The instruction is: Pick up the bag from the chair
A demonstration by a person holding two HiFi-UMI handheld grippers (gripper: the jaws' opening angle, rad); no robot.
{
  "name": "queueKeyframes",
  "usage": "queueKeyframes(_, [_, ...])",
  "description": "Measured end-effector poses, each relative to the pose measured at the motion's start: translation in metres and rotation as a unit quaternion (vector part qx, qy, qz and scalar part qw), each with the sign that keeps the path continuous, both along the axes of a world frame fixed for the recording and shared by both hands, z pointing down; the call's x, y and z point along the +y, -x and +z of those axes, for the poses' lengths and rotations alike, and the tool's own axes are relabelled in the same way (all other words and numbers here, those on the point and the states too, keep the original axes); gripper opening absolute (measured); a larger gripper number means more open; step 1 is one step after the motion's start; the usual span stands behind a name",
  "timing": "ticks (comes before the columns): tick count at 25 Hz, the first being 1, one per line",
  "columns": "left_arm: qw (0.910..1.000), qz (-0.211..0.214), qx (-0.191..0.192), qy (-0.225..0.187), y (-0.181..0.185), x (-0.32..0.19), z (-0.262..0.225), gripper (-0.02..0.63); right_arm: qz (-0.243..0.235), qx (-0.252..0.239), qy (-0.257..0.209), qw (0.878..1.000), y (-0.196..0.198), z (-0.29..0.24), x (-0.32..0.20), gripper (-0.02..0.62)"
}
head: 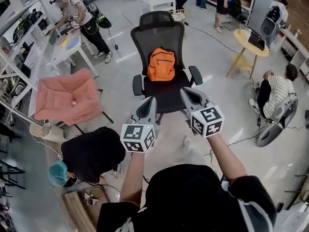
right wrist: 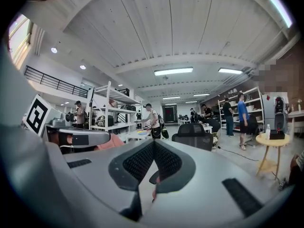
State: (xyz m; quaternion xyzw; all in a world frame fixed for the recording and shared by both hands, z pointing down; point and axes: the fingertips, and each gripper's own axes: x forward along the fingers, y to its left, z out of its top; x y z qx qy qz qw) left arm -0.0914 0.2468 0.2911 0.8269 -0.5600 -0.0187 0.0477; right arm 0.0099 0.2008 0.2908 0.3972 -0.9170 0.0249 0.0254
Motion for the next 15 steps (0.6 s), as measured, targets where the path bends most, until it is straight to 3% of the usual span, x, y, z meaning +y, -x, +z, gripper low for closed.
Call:
queueKeyframes(9, [0.9999,0.005,-0.004,0.009,-0.012,-0.039,0.009,0.003,0.005,-0.007,0.01,1.0,-0.011,0.011,-0.037,0.002])
queueKeyframes(15, [0.9994,-0.006,-0.033,0.006,-0.014,-0.076,0.014,0.003,-0.001,-0.01,0.016,1.0,-0.01,0.018,-0.077,0.002])
